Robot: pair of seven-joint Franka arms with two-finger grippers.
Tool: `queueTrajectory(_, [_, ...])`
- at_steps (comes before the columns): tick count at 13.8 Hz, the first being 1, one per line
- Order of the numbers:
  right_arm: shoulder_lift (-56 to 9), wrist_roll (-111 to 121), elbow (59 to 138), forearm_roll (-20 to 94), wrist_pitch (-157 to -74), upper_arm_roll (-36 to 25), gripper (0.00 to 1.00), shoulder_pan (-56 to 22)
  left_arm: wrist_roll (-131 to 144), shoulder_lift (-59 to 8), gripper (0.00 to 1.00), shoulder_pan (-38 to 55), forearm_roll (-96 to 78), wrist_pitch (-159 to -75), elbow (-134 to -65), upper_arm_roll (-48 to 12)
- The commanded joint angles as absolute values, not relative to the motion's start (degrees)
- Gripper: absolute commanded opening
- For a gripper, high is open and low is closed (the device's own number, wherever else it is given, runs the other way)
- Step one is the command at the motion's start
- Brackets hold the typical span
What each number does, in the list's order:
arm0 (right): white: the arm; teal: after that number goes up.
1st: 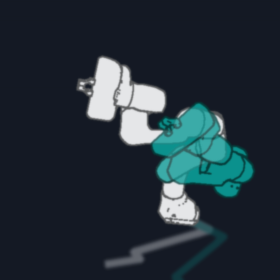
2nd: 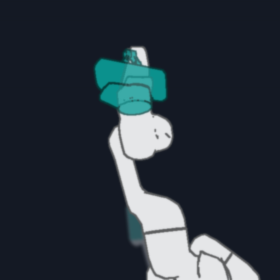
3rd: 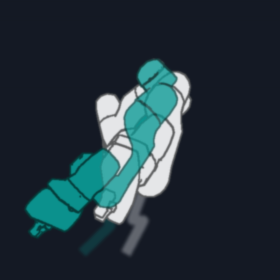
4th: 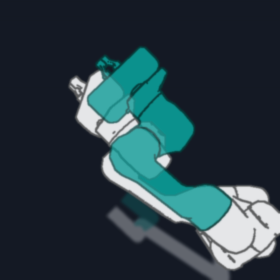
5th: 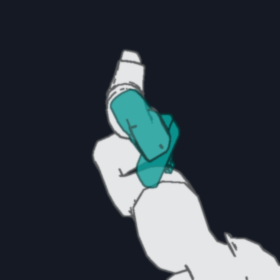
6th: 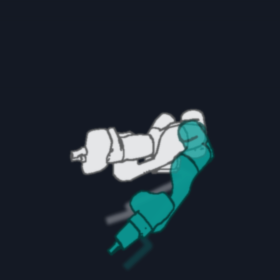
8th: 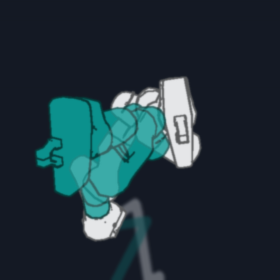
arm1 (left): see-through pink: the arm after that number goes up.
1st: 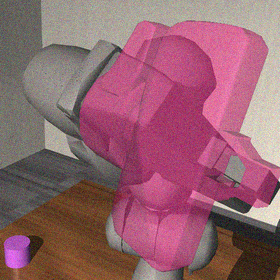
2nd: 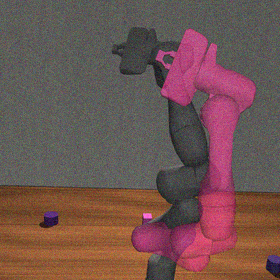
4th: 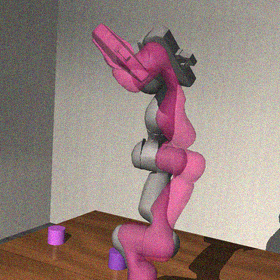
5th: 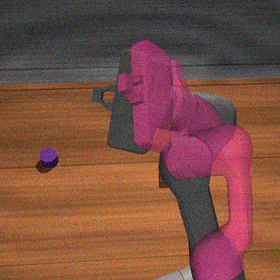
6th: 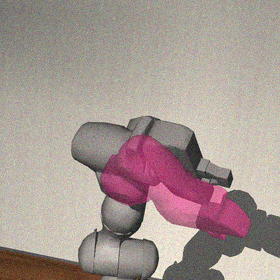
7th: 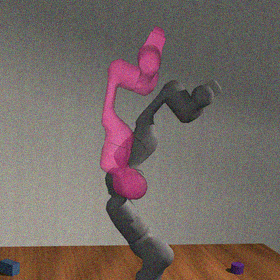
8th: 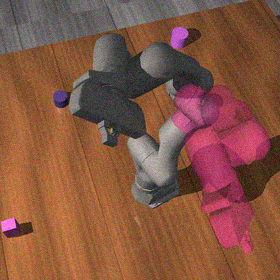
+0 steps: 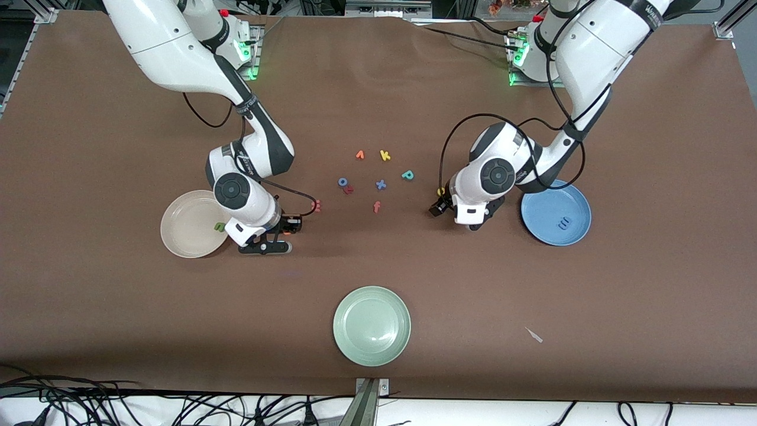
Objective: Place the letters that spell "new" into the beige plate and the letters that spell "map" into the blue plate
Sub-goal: 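Grasp the yellow d and orange e with the left and right grippers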
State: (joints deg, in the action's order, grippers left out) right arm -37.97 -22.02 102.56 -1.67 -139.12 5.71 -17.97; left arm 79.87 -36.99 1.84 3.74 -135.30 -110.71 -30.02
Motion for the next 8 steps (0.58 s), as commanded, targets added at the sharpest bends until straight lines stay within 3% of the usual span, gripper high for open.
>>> queueTrajectory(1, [-39.1, -22.2, 101.1, -0.7, -139.2, 6.0, 0.34, -18.0, 84.6, -34.9, 0.96, 2.2, 4.5, -140.3, -115.5, -30.2])
queueTrajectory(3, [-39.1, -22.2, 101.1, -0.7, -139.2, 6.0, 0.3, -18.0, 84.9, -33.8, 0.97, 2.2, 4.5, -146.2, -119.3, -30.2])
queueTrajectory(6, [-39.4, -22.2, 101.1, -0.7, -139.2, 6.0, 0.25, -18.0, 86.8, -33.0, 0.95, 2.2, 4.5, -146.7, -119.9, -30.2])
queueTrajectory(8, [-39.3, -21.5, 100.3, -0.7, -138.9, 6.0, 0.17, -18.0, 86.9, -33.0, 0.8, 2.1, 4.5, -146.7, -119.9, -30.2])
